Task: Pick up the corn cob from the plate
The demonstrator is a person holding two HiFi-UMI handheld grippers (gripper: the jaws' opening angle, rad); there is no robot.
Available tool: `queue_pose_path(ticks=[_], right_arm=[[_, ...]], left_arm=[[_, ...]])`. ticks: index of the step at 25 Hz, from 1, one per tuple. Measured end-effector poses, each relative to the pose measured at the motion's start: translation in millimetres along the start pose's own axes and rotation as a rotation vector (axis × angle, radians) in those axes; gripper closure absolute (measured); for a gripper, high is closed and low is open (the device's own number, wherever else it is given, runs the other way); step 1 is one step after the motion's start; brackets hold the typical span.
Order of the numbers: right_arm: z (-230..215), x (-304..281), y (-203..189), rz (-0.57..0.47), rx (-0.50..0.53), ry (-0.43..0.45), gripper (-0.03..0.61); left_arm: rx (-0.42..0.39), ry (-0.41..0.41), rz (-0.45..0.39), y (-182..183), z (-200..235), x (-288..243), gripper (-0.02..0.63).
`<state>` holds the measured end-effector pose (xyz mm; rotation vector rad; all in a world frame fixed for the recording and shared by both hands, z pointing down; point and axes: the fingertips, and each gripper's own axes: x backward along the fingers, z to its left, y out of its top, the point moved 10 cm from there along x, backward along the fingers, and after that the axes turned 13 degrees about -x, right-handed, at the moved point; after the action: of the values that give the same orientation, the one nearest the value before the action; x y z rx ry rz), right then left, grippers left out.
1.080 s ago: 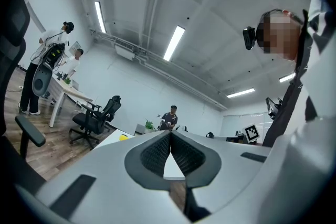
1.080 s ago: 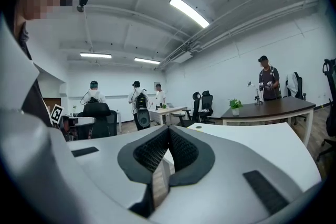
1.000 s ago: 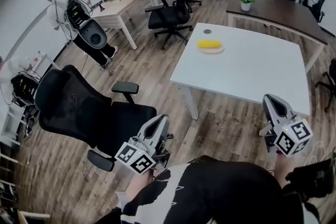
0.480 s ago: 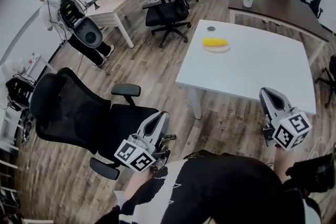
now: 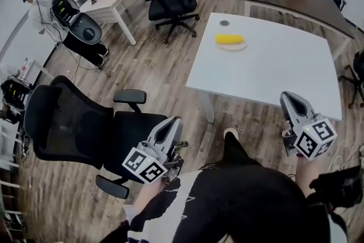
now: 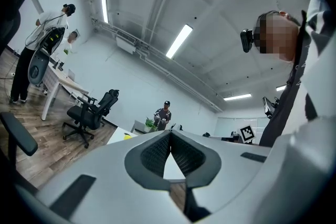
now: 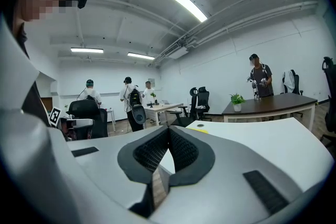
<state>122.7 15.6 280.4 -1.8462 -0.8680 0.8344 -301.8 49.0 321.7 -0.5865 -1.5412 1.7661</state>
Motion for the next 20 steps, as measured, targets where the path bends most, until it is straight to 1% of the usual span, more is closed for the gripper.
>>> queue_pose_path(ticks=[4,8,13,17,20], right_arm=[[-10.9,-21.4,4.6,0.006,-0.006,-0.026,0.563],[-22.0,-46.9,19.0,0.006,-0.019,-0.043,0.563],[-43.4,-86.2,35.9,0.008,-0.004,-0.015,0.563],[-61.6,-123.4,51.6,0.021,-0.010,-0.010,0.563],[-78.4,-154.4,66.8,0.023,-0.006,0.022,0.563]], left_arm=[[0.014,-0.005,0.004,-4.1,15.0,-18.1,0.600],[0.008,-0.003,-0.002,0.9,32.2,-40.6,0.600],[0.003,0.011,-0.015,3.9,58.5,-70.6,0.600],[0.003,0.028,-0.023,5.2,84.2,-98.3,0.600],[-0.002,0.043,-0.022,7.7,101.1,-122.4,0.600]])
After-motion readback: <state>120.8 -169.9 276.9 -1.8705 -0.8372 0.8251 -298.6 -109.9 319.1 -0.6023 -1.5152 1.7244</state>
